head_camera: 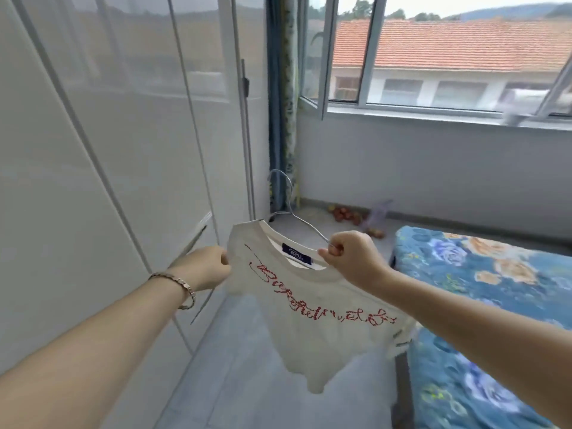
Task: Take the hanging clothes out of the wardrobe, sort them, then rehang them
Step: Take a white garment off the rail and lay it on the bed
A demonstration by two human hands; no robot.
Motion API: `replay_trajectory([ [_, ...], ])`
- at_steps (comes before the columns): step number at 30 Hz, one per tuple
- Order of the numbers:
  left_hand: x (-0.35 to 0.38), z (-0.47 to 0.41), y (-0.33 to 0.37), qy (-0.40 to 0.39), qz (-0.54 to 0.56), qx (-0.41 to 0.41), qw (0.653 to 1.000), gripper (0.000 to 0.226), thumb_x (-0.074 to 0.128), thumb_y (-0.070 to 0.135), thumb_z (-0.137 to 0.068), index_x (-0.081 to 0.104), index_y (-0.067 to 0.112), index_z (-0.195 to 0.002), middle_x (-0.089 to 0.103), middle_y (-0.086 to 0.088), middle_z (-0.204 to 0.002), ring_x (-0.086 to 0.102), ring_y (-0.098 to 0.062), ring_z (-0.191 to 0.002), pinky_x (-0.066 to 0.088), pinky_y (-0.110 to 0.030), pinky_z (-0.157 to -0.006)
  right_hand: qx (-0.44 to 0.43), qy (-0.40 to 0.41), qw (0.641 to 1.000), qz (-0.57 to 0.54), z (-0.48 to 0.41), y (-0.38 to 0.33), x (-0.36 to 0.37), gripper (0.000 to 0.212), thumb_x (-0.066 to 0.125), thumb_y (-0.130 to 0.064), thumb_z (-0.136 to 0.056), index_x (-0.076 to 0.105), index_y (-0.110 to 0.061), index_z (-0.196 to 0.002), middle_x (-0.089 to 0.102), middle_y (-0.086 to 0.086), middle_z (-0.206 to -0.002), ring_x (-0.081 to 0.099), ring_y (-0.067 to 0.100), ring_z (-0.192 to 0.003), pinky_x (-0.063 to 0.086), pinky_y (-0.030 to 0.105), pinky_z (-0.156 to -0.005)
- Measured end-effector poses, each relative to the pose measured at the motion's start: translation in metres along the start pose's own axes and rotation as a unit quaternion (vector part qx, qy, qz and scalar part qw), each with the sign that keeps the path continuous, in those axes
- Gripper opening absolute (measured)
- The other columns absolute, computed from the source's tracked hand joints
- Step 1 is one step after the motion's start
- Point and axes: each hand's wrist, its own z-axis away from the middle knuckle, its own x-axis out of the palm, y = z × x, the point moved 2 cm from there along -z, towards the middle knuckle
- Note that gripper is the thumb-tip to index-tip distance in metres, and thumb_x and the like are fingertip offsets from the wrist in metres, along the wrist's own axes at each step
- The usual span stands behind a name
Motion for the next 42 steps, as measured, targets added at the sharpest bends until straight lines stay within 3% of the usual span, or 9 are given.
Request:
replay_trajectory([
  [7,0.044,-0.013,0.101,-0.023,-0.061,0.174,0.983,0.014,0.043,0.022,-0.090,0.056,0.024,-0.089,0.064,0.000,-0.101,0.058,-0.019,-0.091,0.048,-0.029,-0.077,0.113,0.140,0.981,0.077,0.097,0.048,-0.051,0.051,0.065,-0.012,-0.085,0.029,-0.019,-0.050,0.037,-0.005,-0.051,0.033,0.009,-0.051,0.042,0.031,-0.062],
  [11,0.070,0.010,0.150,-0.026,-0.082,0.278,0.957,0.022,0.041,0.021,-0.092,0.060,0.020,-0.101,0.061,0.002,-0.106,0.053,-0.017,-0.090,0.041,-0.026,-0.072,0.159,0.211,0.956,0.130,0.160,0.040,-0.068,0.053,0.063,-0.008,-0.085,0.026,-0.021,-0.050,0.034,-0.005,-0.050,0.030,0.007,-0.050,0.040,0.032,-0.061],
  [14,0.094,0.031,0.183,-0.047,-0.093,0.343,0.934,0.022,0.042,0.022,-0.090,0.061,0.021,-0.101,0.061,0.002,-0.106,0.055,-0.019,-0.092,0.042,-0.025,-0.073,0.207,0.249,0.928,0.182,0.215,0.031,-0.078,0.056,0.062,-0.006,-0.085,0.022,-0.023,-0.049,0.029,-0.007,-0.048,0.027,0.006,-0.047,0.031,0.020,-0.054],
  [17,0.120,0.061,0.218,-0.079,-0.100,0.402,0.907,0.020,0.043,0.022,-0.089,0.062,0.021,-0.096,0.062,0.002,-0.100,0.057,-0.020,-0.090,0.043,-0.025,-0.072,0.280,0.281,0.890,0.225,0.271,0.018,-0.094,0.056,0.059,-0.008,-0.084,0.019,-0.022,-0.048,0.026,-0.006,-0.047,0.026,0.011,-0.047,0.029,0.031,-0.055],
  [23,0.163,0.144,0.297,-0.127,-0.100,0.542,0.825,0.025,0.043,0.018,-0.093,0.063,0.010,-0.107,0.064,-0.011,-0.107,0.060,-0.029,-0.104,0.048,-0.034,-0.086,0.456,0.371,0.780,0.216,0.385,-0.013,-0.142,0.046,0.054,-0.006,-0.076,0.021,-0.017,-0.045,0.021,0.000,-0.046,0.021,0.017,-0.049,0.024,0.028,-0.054],
  [27,0.195,0.201,0.338,-0.130,-0.121,0.607,0.774,0.021,0.039,0.015,-0.092,0.060,0.011,-0.090,0.062,-0.009,-0.092,0.060,-0.029,-0.089,0.046,-0.030,-0.073,0.534,0.411,0.716,0.181,0.456,-0.009,-0.181,0.048,0.057,-0.005,-0.070,0.024,-0.014,-0.036,0.021,-0.002,-0.044,0.022,0.016,-0.050,0.028,0.030,-0.059],
  [34,0.260,0.278,0.411,-0.151,-0.162,0.657,0.720,0.026,0.038,0.015,-0.095,0.062,0.007,-0.103,0.064,-0.009,-0.101,0.060,-0.028,-0.088,0.046,-0.029,-0.068,0.603,0.460,0.624,0.191,0.579,0.048,-0.250,0.043,0.058,-0.007,-0.074,0.030,-0.012,-0.042,0.028,0.001,-0.030,0.021,0.015,-0.049,0.022,0.028,-0.051],
  [38,0.319,0.299,0.463,-0.152,-0.190,0.632,0.736,0.023,0.038,0.014,-0.092,0.061,0.010,-0.097,0.061,-0.008,-0.095,0.051,-0.023,-0.077,0.036,-0.026,-0.061,0.669,0.405,0.602,0.160,0.656,0.142,-0.254,0.045,0.061,-0.018,-0.077,0.028,-0.013,-0.046,0.026,0.004,-0.049,0.026,0.019,-0.054,0.019,0.029,-0.048],
  [42,0.390,0.319,0.510,-0.185,-0.219,0.583,0.760,0.023,0.037,0.013,-0.092,0.047,0.012,-0.070,0.046,-0.001,-0.064,0.042,-0.019,-0.058,0.027,-0.024,-0.050,0.709,0.363,0.593,0.119,0.728,0.256,-0.223,0.056,0.066,-0.033,-0.084,0.028,-0.015,-0.048,0.028,0.001,-0.048,0.030,0.018,-0.050,0.020,0.029,-0.048],
])
